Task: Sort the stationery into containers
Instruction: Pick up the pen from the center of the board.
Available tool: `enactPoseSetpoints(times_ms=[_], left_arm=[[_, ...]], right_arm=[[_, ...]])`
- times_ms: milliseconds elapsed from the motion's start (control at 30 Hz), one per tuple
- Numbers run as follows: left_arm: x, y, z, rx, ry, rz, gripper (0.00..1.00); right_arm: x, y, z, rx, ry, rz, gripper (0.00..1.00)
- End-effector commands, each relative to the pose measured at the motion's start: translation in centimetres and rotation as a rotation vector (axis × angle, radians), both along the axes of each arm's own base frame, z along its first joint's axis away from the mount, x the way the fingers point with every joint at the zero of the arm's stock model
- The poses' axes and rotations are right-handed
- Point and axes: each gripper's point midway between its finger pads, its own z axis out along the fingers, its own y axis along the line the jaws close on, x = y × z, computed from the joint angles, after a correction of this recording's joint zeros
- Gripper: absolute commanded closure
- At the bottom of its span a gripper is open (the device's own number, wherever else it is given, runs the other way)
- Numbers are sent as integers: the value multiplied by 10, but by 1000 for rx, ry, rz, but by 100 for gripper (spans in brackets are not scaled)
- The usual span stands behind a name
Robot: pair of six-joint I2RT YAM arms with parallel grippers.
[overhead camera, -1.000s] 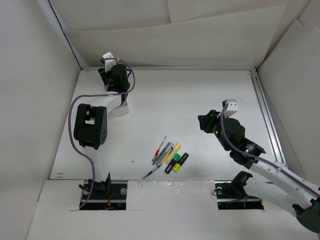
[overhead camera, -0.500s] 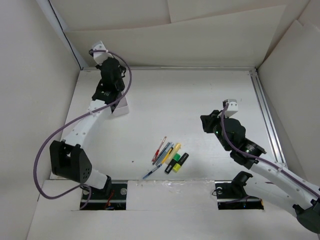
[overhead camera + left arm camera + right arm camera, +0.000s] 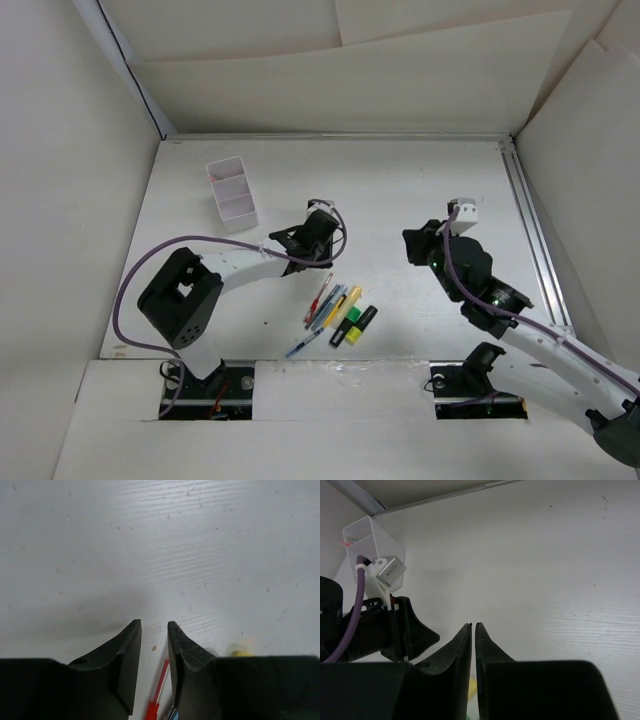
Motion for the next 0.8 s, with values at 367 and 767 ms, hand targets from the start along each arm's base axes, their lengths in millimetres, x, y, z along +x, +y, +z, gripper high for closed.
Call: enactPoseSetpoints(times_ms=[367,767], left_arm=[[-44,-23,-26,-33,95,-131,76],[-47,-13,-46,63,95,-133,76]], right_arm=[[2,-8,14,34,-51,-36,71],[4,-6,9,21,-37,-36,67]])
